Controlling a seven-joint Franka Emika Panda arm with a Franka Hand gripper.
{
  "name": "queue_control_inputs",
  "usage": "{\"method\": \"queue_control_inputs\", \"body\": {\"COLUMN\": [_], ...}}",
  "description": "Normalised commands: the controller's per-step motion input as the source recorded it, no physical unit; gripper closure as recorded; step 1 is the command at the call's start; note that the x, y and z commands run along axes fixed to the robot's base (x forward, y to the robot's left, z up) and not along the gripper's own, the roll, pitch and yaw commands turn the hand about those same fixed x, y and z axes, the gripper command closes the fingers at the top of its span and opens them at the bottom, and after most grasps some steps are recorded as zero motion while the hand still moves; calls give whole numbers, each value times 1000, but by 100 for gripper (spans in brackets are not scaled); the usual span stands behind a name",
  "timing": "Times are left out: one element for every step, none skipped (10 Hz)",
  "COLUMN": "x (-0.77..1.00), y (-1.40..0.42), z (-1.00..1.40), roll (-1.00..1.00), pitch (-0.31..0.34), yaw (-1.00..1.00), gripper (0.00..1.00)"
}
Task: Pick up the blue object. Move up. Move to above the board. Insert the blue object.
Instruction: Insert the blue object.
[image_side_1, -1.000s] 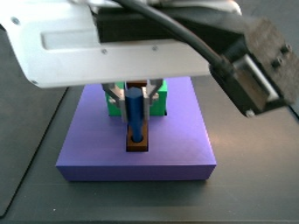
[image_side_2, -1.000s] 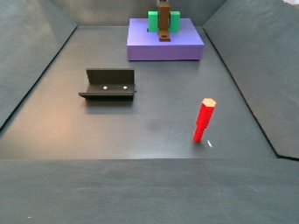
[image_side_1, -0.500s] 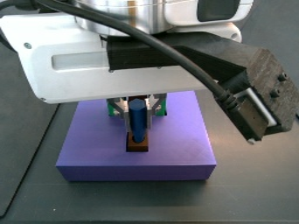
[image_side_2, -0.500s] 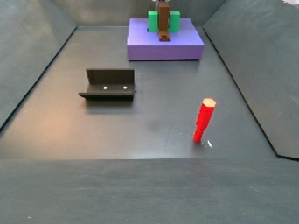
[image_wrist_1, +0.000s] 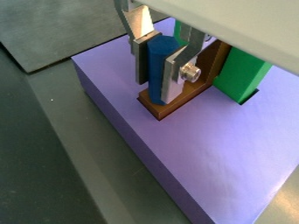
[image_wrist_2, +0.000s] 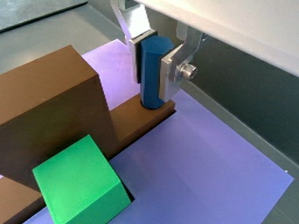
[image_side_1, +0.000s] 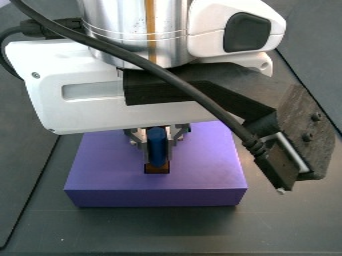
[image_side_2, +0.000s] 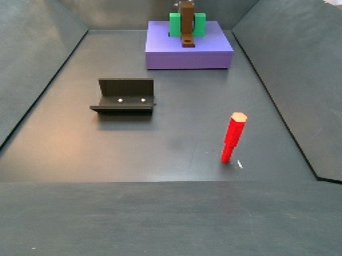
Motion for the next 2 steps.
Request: {"method": "queue_control_inputs", "body": {"x": [0,0], "y": [0,0], "z": [-14,0], "roll": [0,0], "pitch": [-6,0], "yaw": [0,0], "gripper": [100,100]}}
